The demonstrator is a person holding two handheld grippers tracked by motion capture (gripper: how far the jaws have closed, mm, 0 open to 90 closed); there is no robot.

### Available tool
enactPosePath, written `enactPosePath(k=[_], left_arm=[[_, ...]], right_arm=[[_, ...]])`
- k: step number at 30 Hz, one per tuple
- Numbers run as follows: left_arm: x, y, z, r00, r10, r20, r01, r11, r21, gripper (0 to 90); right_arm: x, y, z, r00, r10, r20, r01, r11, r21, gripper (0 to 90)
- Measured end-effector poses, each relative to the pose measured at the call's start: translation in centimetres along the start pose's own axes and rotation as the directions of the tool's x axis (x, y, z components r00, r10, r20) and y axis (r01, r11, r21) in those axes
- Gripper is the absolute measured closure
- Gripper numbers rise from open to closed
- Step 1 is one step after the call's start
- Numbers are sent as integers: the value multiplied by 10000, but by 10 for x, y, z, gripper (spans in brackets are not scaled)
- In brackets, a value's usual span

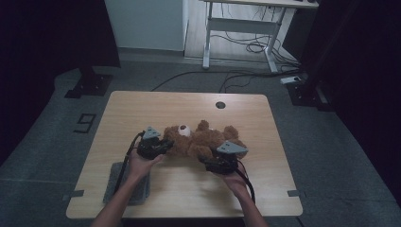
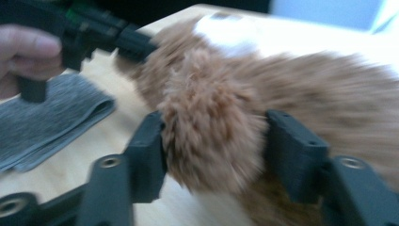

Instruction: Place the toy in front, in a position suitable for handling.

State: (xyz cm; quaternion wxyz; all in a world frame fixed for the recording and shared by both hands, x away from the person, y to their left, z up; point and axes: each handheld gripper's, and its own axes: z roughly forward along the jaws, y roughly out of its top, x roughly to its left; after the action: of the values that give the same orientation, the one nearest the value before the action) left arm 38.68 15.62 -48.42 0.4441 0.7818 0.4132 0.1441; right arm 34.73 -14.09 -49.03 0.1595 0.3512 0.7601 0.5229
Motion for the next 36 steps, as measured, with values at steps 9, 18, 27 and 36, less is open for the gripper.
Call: enactPosePath(k=[9, 18, 27, 36], left_arm=[[-2, -3, -1, 9998, -106, 161, 104, 9999, 121, 765], [-3, -7, -3, 9992, -295, 268, 293, 9995, 74, 758], [-4, -7, -4, 9993, -321, 183, 320, 9995, 42, 747], [-3, -10, -5, 9989, -385, 249, 384, 9993, 21, 743]], right_arm=[[-32, -2, -52, 9870, 677, 1455, -608, 9968, -516, 341], [-51, -24, -43, 9784, 1078, 1762, -1095, 9940, 1, 499], [-62, -28, -53, 9702, 1628, 1795, -1611, 9866, -240, 424], [-74, -44, -54, 9686, 1980, 1506, -2014, 9795, 76, 416]])
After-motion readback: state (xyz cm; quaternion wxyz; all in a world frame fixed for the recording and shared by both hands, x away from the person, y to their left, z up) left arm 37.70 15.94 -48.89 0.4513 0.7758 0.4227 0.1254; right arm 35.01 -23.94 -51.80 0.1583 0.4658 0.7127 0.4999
